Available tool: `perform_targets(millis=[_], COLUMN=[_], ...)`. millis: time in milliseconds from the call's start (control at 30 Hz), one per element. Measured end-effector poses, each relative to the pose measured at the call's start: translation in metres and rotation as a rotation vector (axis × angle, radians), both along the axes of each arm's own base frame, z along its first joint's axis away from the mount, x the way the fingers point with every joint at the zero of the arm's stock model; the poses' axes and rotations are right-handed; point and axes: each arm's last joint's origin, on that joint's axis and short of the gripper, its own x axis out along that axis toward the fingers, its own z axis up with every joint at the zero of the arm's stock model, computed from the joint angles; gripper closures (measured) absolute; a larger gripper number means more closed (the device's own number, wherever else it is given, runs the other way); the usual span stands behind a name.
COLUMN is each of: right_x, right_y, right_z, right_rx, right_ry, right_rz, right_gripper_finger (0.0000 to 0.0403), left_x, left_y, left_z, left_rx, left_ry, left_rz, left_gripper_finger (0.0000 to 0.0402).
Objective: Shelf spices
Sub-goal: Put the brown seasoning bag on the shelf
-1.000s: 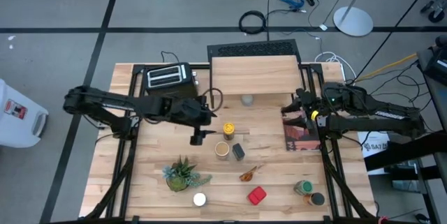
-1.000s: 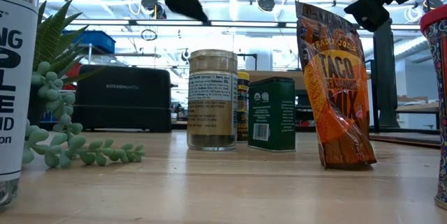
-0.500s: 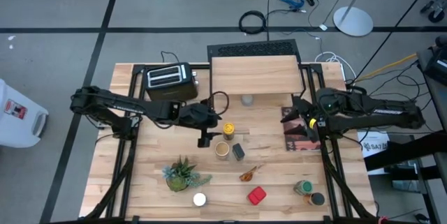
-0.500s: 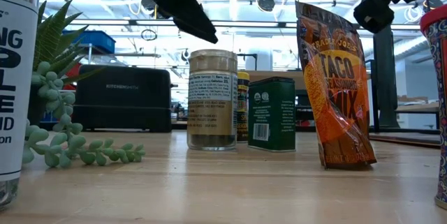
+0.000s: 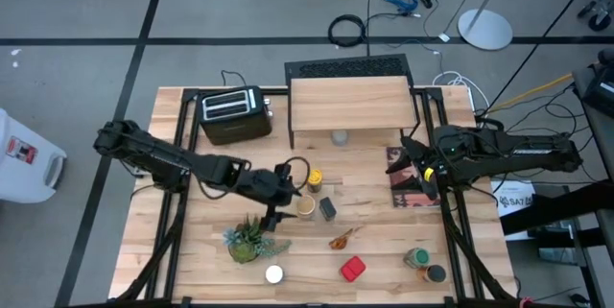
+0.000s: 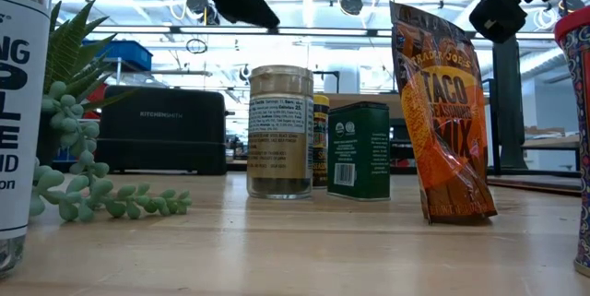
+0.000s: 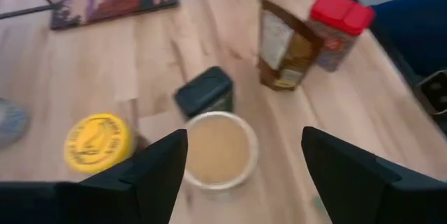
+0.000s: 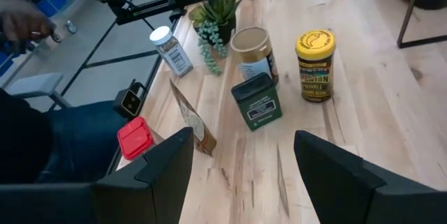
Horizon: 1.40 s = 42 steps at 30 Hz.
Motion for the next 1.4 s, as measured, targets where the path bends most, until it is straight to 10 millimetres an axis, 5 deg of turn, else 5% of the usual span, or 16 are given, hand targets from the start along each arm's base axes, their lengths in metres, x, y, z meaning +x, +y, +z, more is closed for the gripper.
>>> perform_targets(millis=[467, 733, 1100, 1400], right_x=[0.020, 0.029, 0.027, 0.027], right_y=[0.002, 0.013, 0.017, 0.017], right_z=[-0.004, -0.010, -0.011, -0.011], right_rx=[0.003, 0.003, -0.002, -0.009], right_ry=[0.017, 0.055, 0.064, 0.059], right_rz=[0.015, 0.089, 0.113, 0.123], right_gripper_finger=[0.0167, 0.0167, 0.0167, 0.0167], left_x=[0.000, 0.028, 0.071, 0.098], left_y=[-0.044, -0.055, -0.086, -0.088], left_z=[0.002, -0.028, -0.020, -0.017], left_rx=[-0.083, -0.136, -0.186, -0.186], left_ry=[-0.104, -0.100, -0.109, 0.038], left_rz=[-0.059, 0.013, 0.080, 0.262], left_gripper_finger=[0.0110, 0.0110, 0.0110, 0.0113])
